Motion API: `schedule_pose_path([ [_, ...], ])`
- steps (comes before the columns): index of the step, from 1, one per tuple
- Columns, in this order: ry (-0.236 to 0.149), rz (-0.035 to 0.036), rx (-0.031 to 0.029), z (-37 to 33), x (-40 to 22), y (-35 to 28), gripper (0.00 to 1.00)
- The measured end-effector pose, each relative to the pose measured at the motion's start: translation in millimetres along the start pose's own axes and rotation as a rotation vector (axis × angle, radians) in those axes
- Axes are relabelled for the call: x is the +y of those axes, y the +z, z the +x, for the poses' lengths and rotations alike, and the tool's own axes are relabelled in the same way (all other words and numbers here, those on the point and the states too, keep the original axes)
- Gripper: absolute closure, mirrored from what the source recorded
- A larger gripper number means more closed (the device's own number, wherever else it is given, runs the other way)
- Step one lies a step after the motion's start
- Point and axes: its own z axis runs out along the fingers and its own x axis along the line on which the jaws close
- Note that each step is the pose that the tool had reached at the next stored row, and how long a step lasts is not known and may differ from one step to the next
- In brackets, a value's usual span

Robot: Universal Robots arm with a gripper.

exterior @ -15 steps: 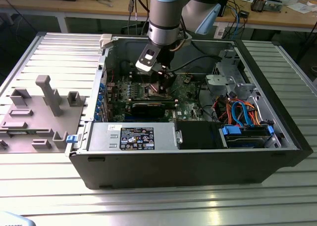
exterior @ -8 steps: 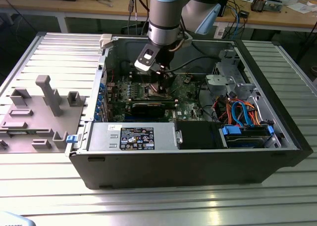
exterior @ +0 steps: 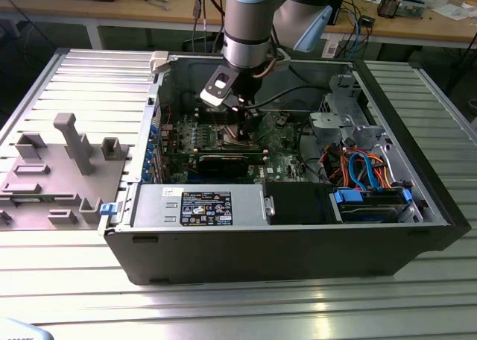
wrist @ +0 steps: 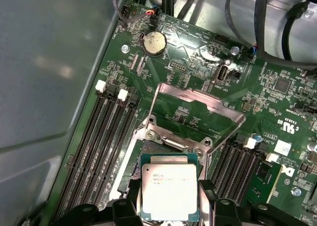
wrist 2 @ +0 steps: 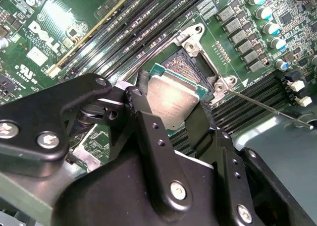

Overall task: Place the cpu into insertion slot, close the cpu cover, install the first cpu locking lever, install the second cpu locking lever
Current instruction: 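Place the cpu into insertion slot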

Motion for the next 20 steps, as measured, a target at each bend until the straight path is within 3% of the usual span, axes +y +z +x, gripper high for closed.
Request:
schedule_pose_path([
  [20, 0.087, -0.0012, 0.0006, 0.0, 0.0, 0.0, 0.46],
])
